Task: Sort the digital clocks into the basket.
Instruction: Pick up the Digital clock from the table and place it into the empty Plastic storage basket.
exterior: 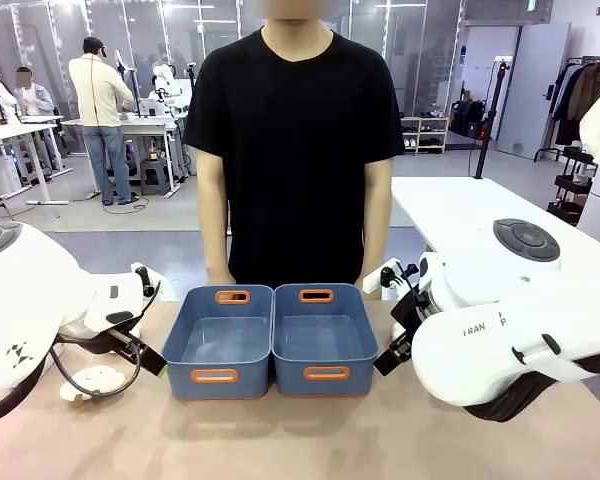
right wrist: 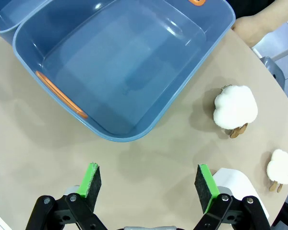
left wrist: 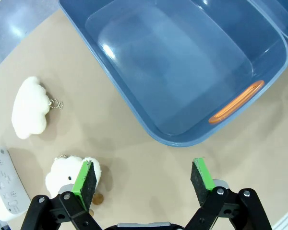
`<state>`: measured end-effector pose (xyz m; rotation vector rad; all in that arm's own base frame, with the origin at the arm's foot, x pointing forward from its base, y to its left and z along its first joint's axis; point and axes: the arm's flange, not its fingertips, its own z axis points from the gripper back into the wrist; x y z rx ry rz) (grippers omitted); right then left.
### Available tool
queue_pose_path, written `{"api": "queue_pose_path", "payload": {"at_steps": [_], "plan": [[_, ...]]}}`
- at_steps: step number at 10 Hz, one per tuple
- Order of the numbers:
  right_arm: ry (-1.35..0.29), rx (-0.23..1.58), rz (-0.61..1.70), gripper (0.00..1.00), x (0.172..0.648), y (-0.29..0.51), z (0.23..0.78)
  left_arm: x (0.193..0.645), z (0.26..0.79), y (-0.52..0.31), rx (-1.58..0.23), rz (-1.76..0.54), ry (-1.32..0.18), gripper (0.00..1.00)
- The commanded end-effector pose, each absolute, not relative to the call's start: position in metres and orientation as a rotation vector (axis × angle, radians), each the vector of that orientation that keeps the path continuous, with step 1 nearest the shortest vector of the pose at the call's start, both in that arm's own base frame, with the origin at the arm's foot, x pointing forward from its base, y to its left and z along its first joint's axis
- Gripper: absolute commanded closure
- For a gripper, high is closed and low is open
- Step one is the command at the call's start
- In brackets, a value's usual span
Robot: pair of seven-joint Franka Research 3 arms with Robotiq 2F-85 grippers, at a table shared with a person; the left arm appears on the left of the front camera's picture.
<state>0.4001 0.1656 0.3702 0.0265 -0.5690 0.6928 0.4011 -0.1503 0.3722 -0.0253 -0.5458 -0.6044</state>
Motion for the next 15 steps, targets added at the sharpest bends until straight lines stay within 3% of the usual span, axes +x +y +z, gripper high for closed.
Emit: {"api": "queue_pose_path", "payload": {"at_steps": [1,2,4,5,6,8,9,11,15], "plan": [[-0.569,0.027,0.693,0.00,0.400,0.166,0.370,0.401,0.372,-0.150,-0.025,-0.604,-0.546,0.00],[-0.546,0.109,0.640,0.00,0.407,0.163,0.383,0.411,0.383,-0.147,-0.054,-0.629,-0.528,0.00],[-0.526,0.100,0.628,0.00,0.411,0.161,0.393,0.412,0.396,-0.143,-0.026,-0.651,-0.524,0.00],[-0.488,0.208,0.623,0.00,0.414,0.152,0.410,0.412,0.408,-0.139,-0.068,-0.651,-0.502,0.00],[-0.437,0.316,0.582,0.00,0.423,0.134,0.439,0.416,0.433,-0.128,-0.213,-0.661,-0.456,0.00],[-0.307,0.733,0.454,0.00,0.440,0.055,0.491,0.431,0.500,-0.041,-0.788,-0.600,-0.339,0.00],[-0.278,0.950,0.409,0.00,0.441,0.012,0.492,0.428,0.504,0.012,-0.964,-0.517,-0.360,0.00],[-0.286,1.176,0.260,0.00,0.430,-0.061,0.464,0.394,0.489,0.100,-1.189,-0.390,-0.431,0.00],[-0.486,1.272,-0.152,0.00,0.350,-0.211,0.425,0.271,0.452,0.262,-1.202,0.033,-0.677,0.00]]}}
